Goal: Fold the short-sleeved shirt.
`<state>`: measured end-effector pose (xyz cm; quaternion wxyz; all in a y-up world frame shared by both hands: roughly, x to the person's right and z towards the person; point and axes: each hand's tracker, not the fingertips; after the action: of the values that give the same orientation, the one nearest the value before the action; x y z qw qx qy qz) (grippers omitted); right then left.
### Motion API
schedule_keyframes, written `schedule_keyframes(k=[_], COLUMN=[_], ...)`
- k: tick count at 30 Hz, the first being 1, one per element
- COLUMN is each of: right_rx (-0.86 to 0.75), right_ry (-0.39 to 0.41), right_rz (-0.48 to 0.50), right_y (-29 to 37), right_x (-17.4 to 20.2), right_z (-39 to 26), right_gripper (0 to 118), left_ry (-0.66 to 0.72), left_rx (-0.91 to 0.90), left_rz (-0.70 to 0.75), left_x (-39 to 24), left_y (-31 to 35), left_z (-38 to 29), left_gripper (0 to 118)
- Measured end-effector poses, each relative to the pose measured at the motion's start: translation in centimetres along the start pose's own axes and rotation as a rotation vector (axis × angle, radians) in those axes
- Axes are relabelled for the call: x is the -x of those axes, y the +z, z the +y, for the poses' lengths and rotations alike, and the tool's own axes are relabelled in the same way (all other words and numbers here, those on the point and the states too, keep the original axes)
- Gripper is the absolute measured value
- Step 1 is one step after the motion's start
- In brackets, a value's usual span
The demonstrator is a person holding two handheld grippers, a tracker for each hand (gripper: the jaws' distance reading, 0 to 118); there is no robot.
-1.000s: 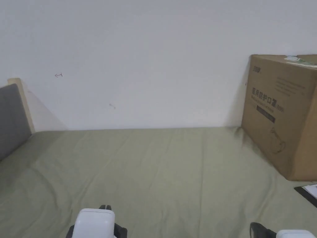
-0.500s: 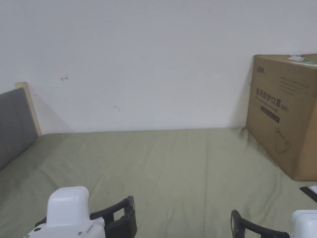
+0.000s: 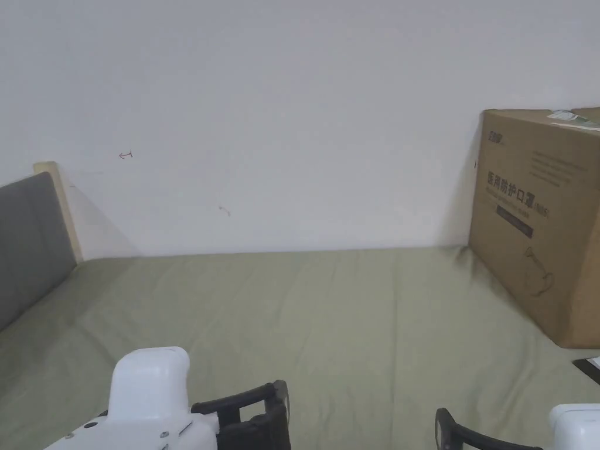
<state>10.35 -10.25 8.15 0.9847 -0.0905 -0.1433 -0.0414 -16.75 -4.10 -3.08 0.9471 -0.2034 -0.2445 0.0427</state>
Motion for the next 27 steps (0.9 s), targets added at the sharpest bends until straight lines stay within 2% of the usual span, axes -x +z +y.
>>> schedule_keyframes(k=[4,7,11,15,17,20,27], right_rx=[0.008,0.006,0.005,0.006,0.007,0.006,-0.008], right_ry=[0.012,0.013,0.001,0.006,0.010,0.011,0.004], right_rz=[0.002,0.001,0.006,0.006,0.007,0.004,-0.005], right_y=[0.0,0.1,-0.1,-0.1,-0.1,-0.1,0.0], right_x=[0.0,-0.1,-0.1,0.0,0.0,0.0,-0.2], right_z=[-0.1,-0.1,0.0,0.0,-0.1,-0.2,0.1], right_gripper=[118,118,118,118,118,118,118], left_ry=[0.031,0.004,0.001,-0.076,-0.102,-0.083,-0.139], left_rx=[0.012,-0.017,-0.035,-0.089,-0.111,-0.118,-0.161], left_rz=[0.205,0.138,0.131,0.199,0.182,0.198,0.237], left_x=[-1.3,-1.2,-1.9,-2.6,-2.6,-2.5,-2.8], left_y=[0.5,0.6,1.3,1.3,1.3,1.3,1.3], left_z=[-0.1,-0.3,-0.3,-0.2,-0.3,-0.2,-0.8], left_gripper=[110,110,110,110,110,110,110])
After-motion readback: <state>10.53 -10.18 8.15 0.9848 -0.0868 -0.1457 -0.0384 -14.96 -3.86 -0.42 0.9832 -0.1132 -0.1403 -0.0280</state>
